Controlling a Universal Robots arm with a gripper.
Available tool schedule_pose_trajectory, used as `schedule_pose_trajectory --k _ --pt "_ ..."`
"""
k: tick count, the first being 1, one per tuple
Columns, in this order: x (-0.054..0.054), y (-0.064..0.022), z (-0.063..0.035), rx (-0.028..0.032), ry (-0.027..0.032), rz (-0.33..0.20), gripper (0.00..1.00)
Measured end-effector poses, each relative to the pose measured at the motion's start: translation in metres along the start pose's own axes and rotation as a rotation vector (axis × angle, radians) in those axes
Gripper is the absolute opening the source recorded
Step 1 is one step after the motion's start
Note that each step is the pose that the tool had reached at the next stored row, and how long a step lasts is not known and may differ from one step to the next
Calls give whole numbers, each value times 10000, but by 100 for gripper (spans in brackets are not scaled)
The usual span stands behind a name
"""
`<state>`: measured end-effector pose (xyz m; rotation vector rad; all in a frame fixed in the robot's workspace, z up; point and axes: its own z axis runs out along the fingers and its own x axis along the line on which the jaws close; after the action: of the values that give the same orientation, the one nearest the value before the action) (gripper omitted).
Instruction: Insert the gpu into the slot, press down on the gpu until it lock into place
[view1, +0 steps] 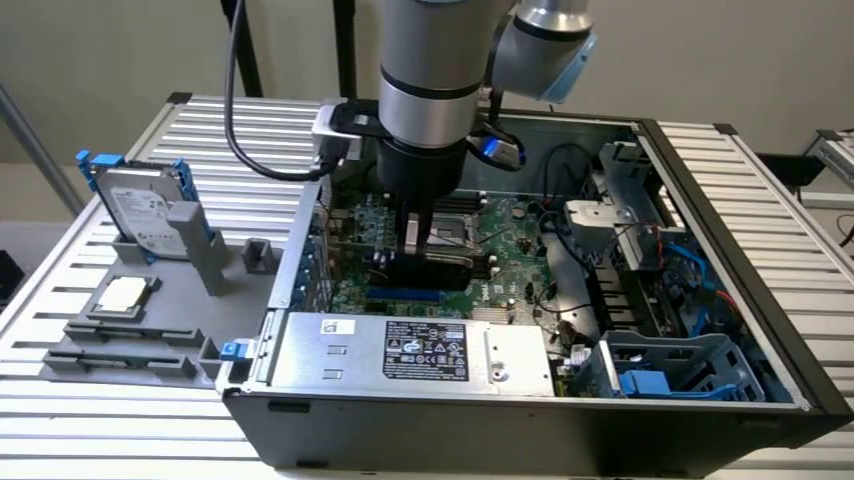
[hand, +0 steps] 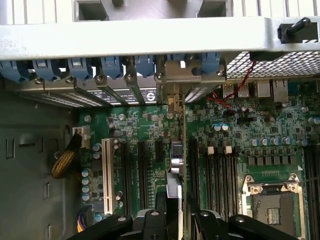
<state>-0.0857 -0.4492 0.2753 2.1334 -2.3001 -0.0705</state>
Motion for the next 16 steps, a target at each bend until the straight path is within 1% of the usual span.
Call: schedule_pose_trajectory --k 3,10,16 --pt "1 0 22 -2 -10 -22 26" --pt "-1 -1 55 -14 -69 -277 26" --pt "-1 -2 79 -15 -76 -292 26"
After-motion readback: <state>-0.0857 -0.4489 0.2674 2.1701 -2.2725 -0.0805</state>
